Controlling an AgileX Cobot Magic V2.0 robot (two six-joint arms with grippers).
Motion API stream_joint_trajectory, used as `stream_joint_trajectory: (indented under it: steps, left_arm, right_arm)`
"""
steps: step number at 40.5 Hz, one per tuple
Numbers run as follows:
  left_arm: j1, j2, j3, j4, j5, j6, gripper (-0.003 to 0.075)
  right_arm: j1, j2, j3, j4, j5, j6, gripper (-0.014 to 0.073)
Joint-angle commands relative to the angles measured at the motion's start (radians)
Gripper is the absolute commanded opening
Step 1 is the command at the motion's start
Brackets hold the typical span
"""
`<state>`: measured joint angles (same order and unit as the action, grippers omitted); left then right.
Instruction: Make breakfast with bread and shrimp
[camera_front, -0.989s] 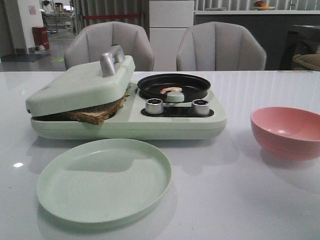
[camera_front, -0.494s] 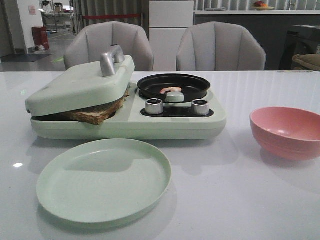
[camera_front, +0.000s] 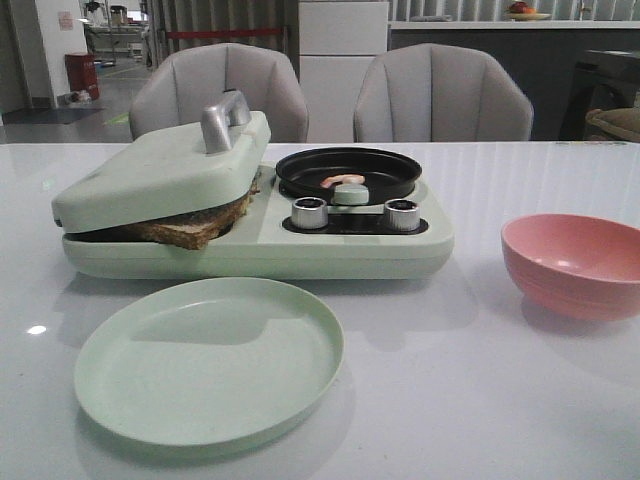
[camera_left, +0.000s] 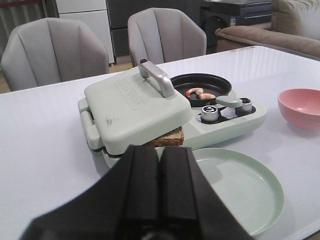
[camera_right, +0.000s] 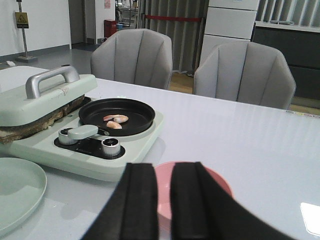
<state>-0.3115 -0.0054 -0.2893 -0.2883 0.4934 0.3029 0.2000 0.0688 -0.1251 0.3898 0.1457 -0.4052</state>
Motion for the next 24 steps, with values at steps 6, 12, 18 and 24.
stream_joint_trajectory:
  steps: [6,12,18,24]
  left_arm:
    - [-0.008,-0.012,-0.027,-0.019,-0.084,-0.007,0.0041]
    - [-0.008,-0.012,-0.027,-0.019,-0.084,-0.007,0.0041]
    - [-0.008,-0.012,-0.027,-0.019,-0.084,-0.007,0.0041]
    - [-0.008,-0.012,-0.027,-0.019,-0.084,-0.007,0.0041]
  right_arm:
    - [0.000,0.008,-0.027,0.010,-0.099,-0.008,-0.0036]
    - [0.000,0.008,-0.027,0.010,-0.099,-0.008,-0.0034]
    - [0.000,0.008,-0.027,0.010,-0.099,-0.008,-0.0034]
    - [0.000,0.008,-0.027,0.010,-0.099,-0.008,-0.0034]
